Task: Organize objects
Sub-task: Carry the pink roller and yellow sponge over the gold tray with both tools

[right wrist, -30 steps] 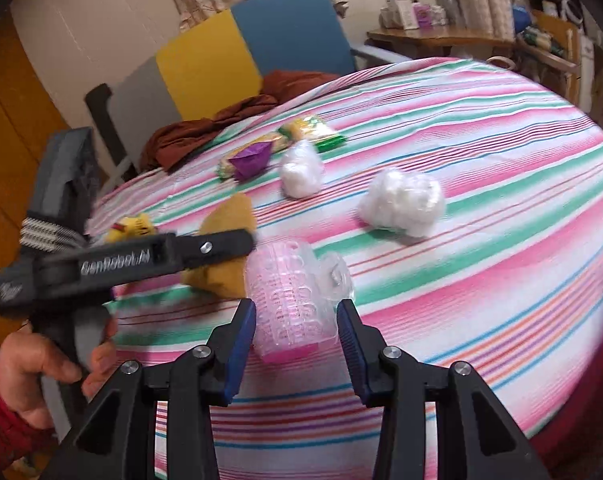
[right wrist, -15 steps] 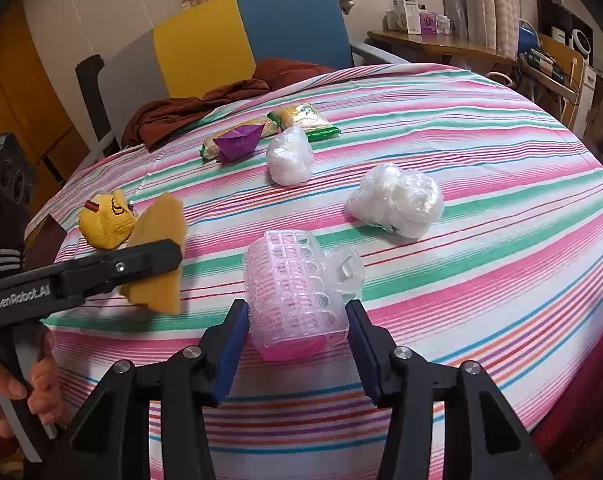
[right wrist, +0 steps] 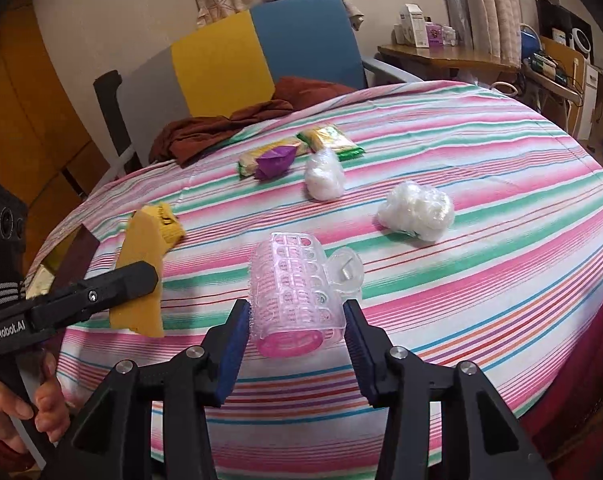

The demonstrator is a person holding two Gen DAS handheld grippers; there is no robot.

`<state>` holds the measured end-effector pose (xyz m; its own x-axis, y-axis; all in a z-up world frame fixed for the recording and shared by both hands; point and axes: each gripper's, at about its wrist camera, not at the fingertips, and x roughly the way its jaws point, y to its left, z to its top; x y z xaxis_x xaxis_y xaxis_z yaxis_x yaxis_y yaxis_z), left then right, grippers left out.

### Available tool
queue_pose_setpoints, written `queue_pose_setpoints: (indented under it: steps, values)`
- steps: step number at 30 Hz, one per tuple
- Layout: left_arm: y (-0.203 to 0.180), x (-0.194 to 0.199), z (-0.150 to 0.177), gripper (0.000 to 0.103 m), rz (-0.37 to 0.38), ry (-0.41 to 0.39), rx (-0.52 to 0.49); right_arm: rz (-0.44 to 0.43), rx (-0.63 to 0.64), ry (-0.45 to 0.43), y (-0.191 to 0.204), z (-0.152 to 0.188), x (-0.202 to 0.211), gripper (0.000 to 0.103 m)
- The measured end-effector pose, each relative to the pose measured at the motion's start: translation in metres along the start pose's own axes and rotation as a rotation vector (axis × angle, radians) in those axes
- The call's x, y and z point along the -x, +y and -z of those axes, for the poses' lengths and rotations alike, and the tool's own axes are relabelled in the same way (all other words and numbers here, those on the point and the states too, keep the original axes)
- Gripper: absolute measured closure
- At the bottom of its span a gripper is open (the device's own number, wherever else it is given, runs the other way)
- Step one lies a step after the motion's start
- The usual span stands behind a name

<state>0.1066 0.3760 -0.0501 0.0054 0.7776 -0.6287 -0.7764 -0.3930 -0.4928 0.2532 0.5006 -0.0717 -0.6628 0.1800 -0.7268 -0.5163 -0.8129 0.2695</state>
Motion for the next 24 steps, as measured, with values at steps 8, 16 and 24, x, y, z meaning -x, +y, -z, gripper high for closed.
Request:
queue_pose_setpoints:
  steps: [8, 16, 24]
  values:
    - [0.013, 0.065, 0.019, 0.049, 0.001, -0.09, 0.018, -0.103, 0.086, -0.009, 0.06, -0.003, 0.011, 0.056]
    - [0.052, 0.137, 0.029, 0.049, -0.045, -0.208, 0.093, -0.22, 0.2, 0.003, 0.139, 0.001, 0.008, 0.056]
    - [0.105, 0.205, 0.041, 0.049, -0.139, -0.32, 0.189, -0.338, 0.271, 0.021, 0.209, 0.007, 0.005, 0.056]
